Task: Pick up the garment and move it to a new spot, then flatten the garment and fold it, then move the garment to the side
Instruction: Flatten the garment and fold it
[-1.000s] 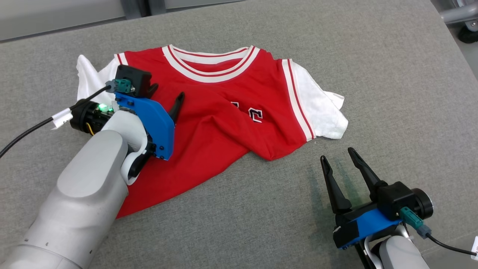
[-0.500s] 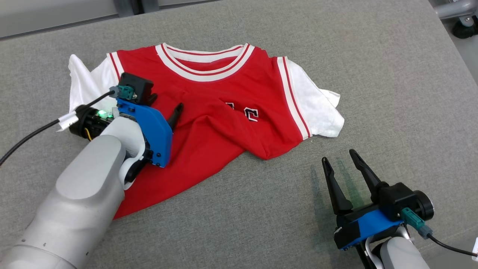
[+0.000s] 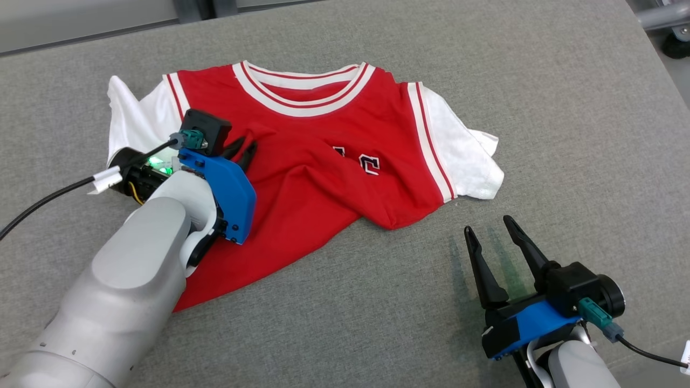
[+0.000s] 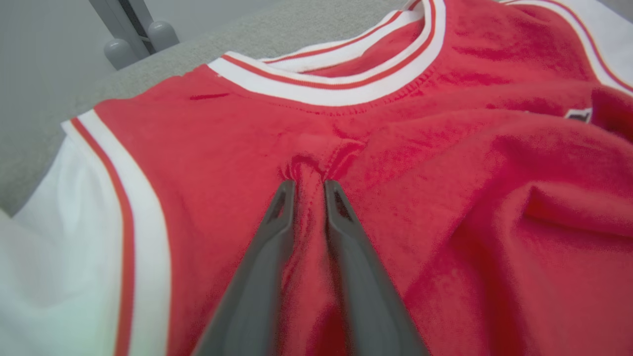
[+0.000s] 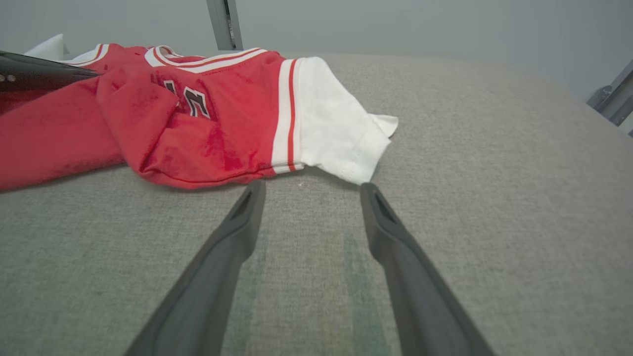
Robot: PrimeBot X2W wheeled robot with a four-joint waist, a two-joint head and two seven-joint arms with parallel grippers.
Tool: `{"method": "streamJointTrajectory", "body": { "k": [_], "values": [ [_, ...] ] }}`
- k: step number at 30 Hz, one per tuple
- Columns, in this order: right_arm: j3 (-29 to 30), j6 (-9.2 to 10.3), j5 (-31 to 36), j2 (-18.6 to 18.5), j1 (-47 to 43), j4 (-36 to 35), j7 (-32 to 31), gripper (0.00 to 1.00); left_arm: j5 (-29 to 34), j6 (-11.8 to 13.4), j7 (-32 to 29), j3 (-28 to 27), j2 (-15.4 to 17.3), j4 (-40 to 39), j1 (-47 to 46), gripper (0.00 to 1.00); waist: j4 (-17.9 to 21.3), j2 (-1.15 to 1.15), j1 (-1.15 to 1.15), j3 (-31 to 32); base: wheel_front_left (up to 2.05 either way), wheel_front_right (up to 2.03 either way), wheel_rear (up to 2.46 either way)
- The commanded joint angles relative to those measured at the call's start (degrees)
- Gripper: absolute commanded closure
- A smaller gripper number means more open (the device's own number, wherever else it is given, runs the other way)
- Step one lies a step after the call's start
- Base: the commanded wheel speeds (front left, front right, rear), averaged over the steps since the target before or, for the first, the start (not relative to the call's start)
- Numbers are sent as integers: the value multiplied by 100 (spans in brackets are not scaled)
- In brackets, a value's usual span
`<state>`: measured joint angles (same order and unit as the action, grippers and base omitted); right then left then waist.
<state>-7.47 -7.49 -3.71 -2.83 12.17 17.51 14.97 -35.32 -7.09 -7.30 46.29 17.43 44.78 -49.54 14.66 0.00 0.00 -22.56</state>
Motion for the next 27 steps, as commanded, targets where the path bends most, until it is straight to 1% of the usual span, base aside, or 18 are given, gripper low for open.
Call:
{"method": "streamJointTrajectory", "body": {
  "k": [1,6,13,17,23,27],
  "values": [
    [25,-1,-38,-11,74,22,34,0,34,-19,105,23,2,-11,-70,100,-21,0,0,17,0,0,0],
    [121,-1,-22,-11,-34,112,34,0,28,-26,552,-3,-71,-65,-81,100,-185,0,0,159,0,0,0],
    [248,-1,148,-13,-110,346,34,0,110,-8,1314,24,-321,-250,-72,100,-631,0,0,667,0,0,0],
    [319,-1,221,-12,-171,506,33,0,130,-17,1529,165,-466,-322,156,100,-930,0,0,1074,0,0,0],
    [487,-1,260,-12,-334,760,29,0,60,-14,1709,397,-684,-396,734,100,-1423,0,0,1635,0,0,0],
    [534,-1,237,-13,-414,858,30,0,21,43,1873,503,-732,-540,1201,100,-1670,0,0,1862,0,0,0]
  ]
}}
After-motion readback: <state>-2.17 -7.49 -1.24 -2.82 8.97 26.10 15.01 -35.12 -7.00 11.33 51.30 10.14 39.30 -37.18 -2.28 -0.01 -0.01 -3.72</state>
